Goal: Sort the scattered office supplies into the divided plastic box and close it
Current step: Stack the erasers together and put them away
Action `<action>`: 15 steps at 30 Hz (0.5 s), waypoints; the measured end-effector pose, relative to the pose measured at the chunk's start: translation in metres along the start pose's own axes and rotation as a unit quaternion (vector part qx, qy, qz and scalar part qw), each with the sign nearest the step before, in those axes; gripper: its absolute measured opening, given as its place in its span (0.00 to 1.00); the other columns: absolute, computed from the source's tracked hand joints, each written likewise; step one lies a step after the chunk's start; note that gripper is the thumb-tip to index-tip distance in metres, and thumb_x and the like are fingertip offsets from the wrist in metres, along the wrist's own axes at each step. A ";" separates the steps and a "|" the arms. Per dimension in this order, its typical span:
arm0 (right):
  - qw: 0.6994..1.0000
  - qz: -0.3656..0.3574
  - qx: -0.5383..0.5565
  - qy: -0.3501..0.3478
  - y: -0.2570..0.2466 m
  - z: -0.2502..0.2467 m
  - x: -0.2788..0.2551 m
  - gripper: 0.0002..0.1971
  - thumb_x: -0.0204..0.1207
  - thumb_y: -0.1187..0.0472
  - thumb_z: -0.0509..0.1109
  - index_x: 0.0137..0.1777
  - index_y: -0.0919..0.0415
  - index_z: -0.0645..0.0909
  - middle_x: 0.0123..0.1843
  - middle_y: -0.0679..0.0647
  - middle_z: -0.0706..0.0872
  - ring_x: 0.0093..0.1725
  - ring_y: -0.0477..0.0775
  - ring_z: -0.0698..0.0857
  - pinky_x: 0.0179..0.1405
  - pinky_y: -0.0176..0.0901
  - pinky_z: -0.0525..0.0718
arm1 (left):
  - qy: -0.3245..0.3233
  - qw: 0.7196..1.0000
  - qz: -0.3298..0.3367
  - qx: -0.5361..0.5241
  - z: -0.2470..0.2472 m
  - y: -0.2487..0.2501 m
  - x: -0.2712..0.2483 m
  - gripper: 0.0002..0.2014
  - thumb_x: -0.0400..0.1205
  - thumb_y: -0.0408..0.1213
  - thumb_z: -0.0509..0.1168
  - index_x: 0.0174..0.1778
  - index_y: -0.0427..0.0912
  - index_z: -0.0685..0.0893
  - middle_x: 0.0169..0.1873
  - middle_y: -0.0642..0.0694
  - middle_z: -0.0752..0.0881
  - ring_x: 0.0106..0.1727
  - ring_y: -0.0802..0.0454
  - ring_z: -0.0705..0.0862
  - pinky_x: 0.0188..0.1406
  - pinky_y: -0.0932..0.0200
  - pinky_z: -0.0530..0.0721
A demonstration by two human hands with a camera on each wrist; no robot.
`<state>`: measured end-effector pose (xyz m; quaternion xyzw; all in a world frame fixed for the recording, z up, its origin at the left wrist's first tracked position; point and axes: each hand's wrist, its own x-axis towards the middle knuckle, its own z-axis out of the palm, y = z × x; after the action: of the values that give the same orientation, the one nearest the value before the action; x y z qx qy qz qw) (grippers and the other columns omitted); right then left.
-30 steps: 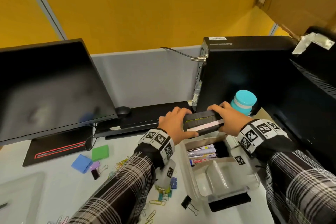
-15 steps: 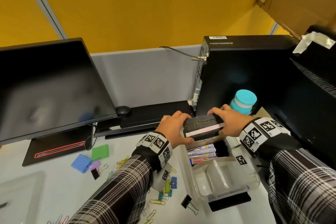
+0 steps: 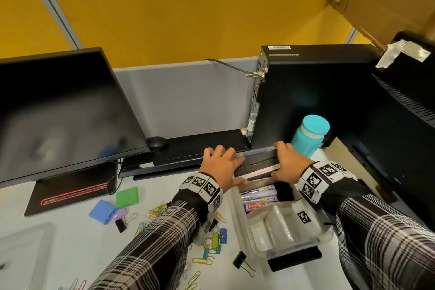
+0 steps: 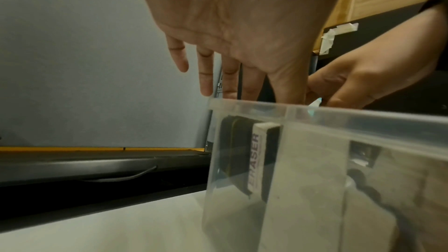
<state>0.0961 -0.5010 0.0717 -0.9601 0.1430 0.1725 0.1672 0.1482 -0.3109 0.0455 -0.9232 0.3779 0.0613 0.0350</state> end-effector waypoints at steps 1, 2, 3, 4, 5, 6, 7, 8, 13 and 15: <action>1.000 -0.003 0.007 -0.004 -0.001 0.001 0.000 0.34 0.69 0.55 0.74 0.70 0.59 0.60 0.62 0.58 0.74 0.54 0.55 0.78 0.53 0.44 0.80 | -0.004 1.000 0.004 0.012 0.000 0.001 -0.001 0.29 0.80 0.63 0.54 0.76 0.56 0.66 0.71 0.48 0.70 0.72 0.43 0.66 0.71 0.40 0.60; 1.000 -0.003 0.011 -0.006 0.000 0.001 0.000 0.31 0.71 0.56 0.72 0.69 0.60 0.61 0.60 0.58 0.76 0.52 0.54 0.78 0.51 0.43 0.78 | -0.006 1.000 0.011 0.018 0.001 0.002 -0.003 0.28 0.81 0.62 0.52 0.75 0.55 0.67 0.71 0.49 0.70 0.72 0.43 0.65 0.71 0.40 0.60; 1.000 -0.003 0.011 -0.007 0.000 0.002 0.001 0.28 0.73 0.56 0.70 0.68 0.60 0.62 0.57 0.57 0.77 0.50 0.53 0.78 0.49 0.42 0.77 | -0.004 1.000 0.017 0.015 0.001 0.002 -0.004 0.26 0.82 0.60 0.50 0.74 0.54 0.69 0.72 0.50 0.71 0.72 0.44 0.65 0.71 0.40 0.59; 1.000 -0.004 0.010 -0.008 0.000 0.003 0.002 0.25 0.75 0.57 0.68 0.68 0.61 0.63 0.54 0.56 0.77 0.49 0.53 0.78 0.48 0.41 0.76 | 0.000 1.000 0.021 0.004 0.002 0.003 -0.006 0.24 0.84 0.58 0.49 0.73 0.55 0.72 0.72 0.51 0.73 0.73 0.45 0.65 0.72 0.41 0.57; 1.000 -0.004 0.010 -0.008 -0.001 0.002 0.002 0.23 0.75 0.57 0.67 0.67 0.61 0.64 0.52 0.55 0.77 0.49 0.54 0.78 0.49 0.41 0.76 | 0.003 1.000 0.023 -0.011 0.003 0.003 -0.007 0.22 0.85 0.56 0.48 0.72 0.55 0.74 0.71 0.53 0.74 0.74 0.46 0.64 0.73 0.40 0.54; 1.000 -0.004 0.012 -0.005 -0.002 0.002 0.002 0.22 0.76 0.58 0.66 0.67 0.61 0.66 0.52 0.55 0.78 0.50 0.54 0.79 0.50 0.41 0.77 | 0.004 0.999 0.023 -0.028 0.004 0.003 -0.008 0.21 0.86 0.54 0.47 0.71 0.56 0.75 0.71 0.55 0.75 0.76 0.46 0.62 0.75 0.39 0.50; 1.000 -0.006 0.012 0.000 -0.003 0.001 0.002 0.21 0.76 0.58 0.65 0.67 0.62 0.67 0.54 0.57 0.79 0.52 0.55 0.80 0.52 0.42 0.78 | 0.002 0.999 0.021 -0.043 0.005 0.004 -0.009 0.21 0.86 0.52 0.46 0.69 0.57 0.77 0.71 0.57 0.76 0.78 0.47 0.61 0.76 0.38 0.46; 1.000 -0.006 0.005 0.004 -0.003 0.001 0.003 0.20 0.77 0.58 0.65 0.67 0.62 0.68 0.58 0.58 0.79 0.55 0.56 0.80 0.56 0.44 0.78 | 0.000 0.998 0.021 -0.052 0.006 0.004 -0.010 0.20 0.86 0.51 0.46 0.68 0.57 0.78 0.71 0.58 0.77 0.80 0.47 0.59 0.77 0.36 0.42; 0.999 -0.014 -0.038 0.009 -0.011 0.001 0.001 0.16 0.81 0.56 0.58 0.65 0.63 0.74 0.64 0.60 0.77 0.60 0.58 0.79 0.59 0.44 0.75 | -0.007 0.999 0.031 -0.025 0.000 0.011 -0.009 0.24 0.85 0.49 0.44 0.62 0.50 0.83 0.67 0.54 0.81 0.82 0.47 0.57 0.76 0.35 0.30; 0.999 -0.002 -0.037 -0.020 -0.014 0.001 0.003 0.17 0.83 0.56 0.54 0.64 0.64 0.76 0.65 0.62 0.79 0.62 0.58 0.79 0.61 0.44 0.75 | -0.027 0.999 0.026 -0.025 0.000 0.014 -0.007 0.25 0.85 0.49 0.43 0.62 0.48 0.84 0.67 0.52 0.82 0.82 0.47 0.57 0.73 0.37 0.26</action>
<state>0.1029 -0.4886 0.0733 -0.9623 0.1315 0.1961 0.1346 0.1337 -0.3158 0.0460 -0.9117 0.3987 0.0967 0.0201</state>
